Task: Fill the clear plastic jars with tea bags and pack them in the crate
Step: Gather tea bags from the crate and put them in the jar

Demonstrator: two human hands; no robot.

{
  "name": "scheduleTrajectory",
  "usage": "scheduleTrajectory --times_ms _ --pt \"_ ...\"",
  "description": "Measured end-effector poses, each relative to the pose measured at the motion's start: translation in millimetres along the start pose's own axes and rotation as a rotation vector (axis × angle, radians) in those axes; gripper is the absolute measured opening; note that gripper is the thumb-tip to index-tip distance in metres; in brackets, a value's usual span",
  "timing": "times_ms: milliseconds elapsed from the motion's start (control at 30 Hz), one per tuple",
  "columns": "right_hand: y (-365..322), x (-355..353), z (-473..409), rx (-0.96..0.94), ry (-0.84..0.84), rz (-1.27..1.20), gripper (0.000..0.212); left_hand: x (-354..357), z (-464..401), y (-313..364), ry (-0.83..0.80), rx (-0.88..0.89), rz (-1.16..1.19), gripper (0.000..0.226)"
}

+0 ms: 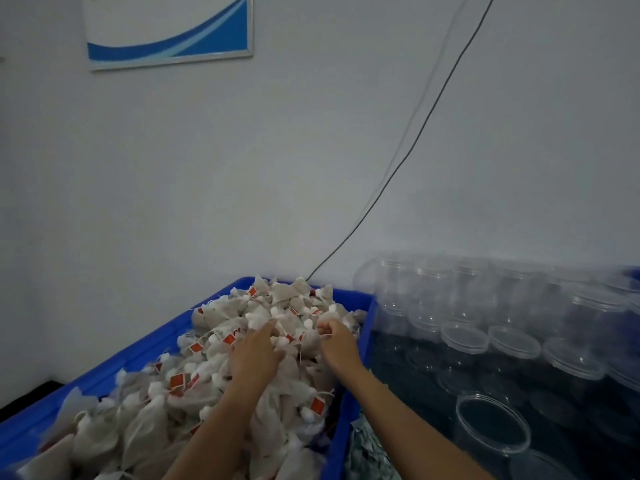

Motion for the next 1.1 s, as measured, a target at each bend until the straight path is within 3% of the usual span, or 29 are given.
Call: scheduleTrajectory --times_ms 200,333,467,533,600,667,733,800,867,1000,1100 --pt "3 26 -18 -0.031 0.071 0.231 0.009 10 -13 -2 0.040 0.030 -0.039 0.045" --pt "6 32 -29 -0.073 0.091 0.303 0.017 12 -21 0 0.046 0.069 -0.102 0.032" --pt "5 26 -33 -0.102 0.203 0.260 0.017 5 -22 2 0.196 0.086 0.025 0.017" --pt "-3 18 -27 -0.190 0.247 0.108 0.011 -3 -21 6 0.299 0.100 0.127 0.017" --pt "-12 11 -15 -0.299 0.192 -0.283 0.016 -16 -20 10 0.408 0.114 0.274 0.016" --pt "-18 9 -7 -0.370 0.064 -0.499 0.018 -28 -23 13 0.480 0.084 0.425 0.014" --pt "-21 12 -1 -0.397 -0.119 -0.556 0.020 -35 -29 13 0.494 0.076 0.515 0.006" --pt "-21 15 2 -0.432 -0.292 -0.567 0.019 -33 -32 16 0.406 0.127 0.588 0.006" --pt "-20 19 4 -0.425 -0.350 -0.528 0.012 -25 -35 17 0.289 0.175 0.677 0.011" --pt "-12 18 -4 -0.284 -0.033 -0.385 0.018 -18 -37 8 0.291 0.102 0.695 0.015" --pt "-3 3 -13 -0.149 0.255 -0.420 0.022 -17 -34 -6 0.283 0.053 0.256 0.021"
Point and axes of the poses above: each hand's wrist, its own z-axis away from the middle knuckle, its own x-axis out of the palm, y = z × x, the point moved 4 cm from there along -z, towards the middle knuckle, and after that the axes turned 12 degrees about x, right-handed, at the moved point
